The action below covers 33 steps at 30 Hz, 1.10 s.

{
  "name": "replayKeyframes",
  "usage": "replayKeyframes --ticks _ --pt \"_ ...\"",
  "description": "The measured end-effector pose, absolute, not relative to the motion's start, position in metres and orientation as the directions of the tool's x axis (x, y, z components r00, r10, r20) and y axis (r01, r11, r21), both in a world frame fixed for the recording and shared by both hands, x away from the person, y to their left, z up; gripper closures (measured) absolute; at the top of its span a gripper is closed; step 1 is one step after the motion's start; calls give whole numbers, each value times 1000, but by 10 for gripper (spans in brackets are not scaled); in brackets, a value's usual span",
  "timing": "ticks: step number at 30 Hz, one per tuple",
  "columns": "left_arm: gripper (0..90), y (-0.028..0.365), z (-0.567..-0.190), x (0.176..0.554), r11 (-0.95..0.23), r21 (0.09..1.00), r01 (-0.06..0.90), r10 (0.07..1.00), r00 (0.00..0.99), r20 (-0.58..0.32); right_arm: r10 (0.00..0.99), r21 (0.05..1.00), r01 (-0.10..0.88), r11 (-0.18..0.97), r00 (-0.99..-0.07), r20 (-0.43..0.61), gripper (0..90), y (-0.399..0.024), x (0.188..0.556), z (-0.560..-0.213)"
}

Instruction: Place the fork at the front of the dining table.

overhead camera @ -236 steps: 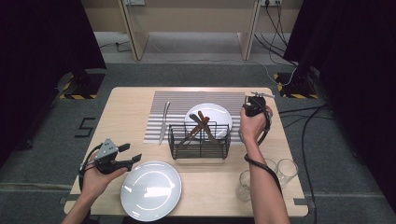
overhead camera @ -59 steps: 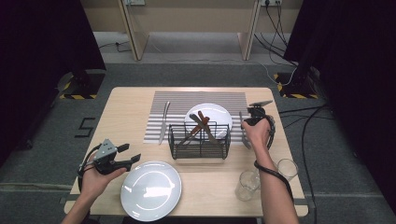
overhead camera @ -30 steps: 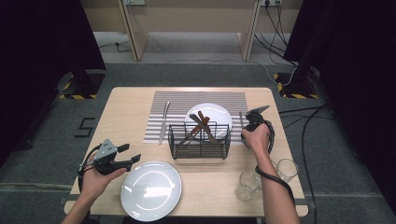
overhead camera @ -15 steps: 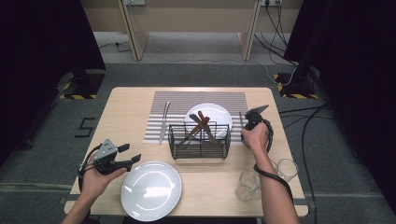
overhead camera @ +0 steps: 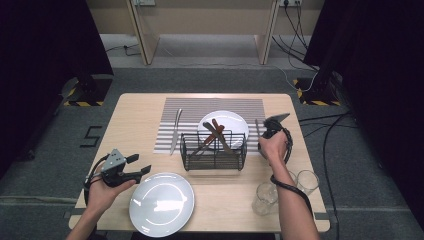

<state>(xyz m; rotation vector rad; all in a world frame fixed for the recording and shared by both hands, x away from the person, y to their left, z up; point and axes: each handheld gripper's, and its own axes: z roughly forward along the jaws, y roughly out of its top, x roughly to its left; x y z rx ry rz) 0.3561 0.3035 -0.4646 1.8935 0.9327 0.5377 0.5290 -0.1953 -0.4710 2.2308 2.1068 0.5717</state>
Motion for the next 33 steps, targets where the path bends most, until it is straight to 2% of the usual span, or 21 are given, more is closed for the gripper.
replayKeyframes --ticks 16,33 --pt "326 303 -465 356 -282 879 385 788 616 -17 961 325 933 -152 63 269 879 -205 535 -466" --pt "327 304 -465 357 -282 878 387 788 615 -17 969 357 924 -137 50 242 879 -204 548 -473"
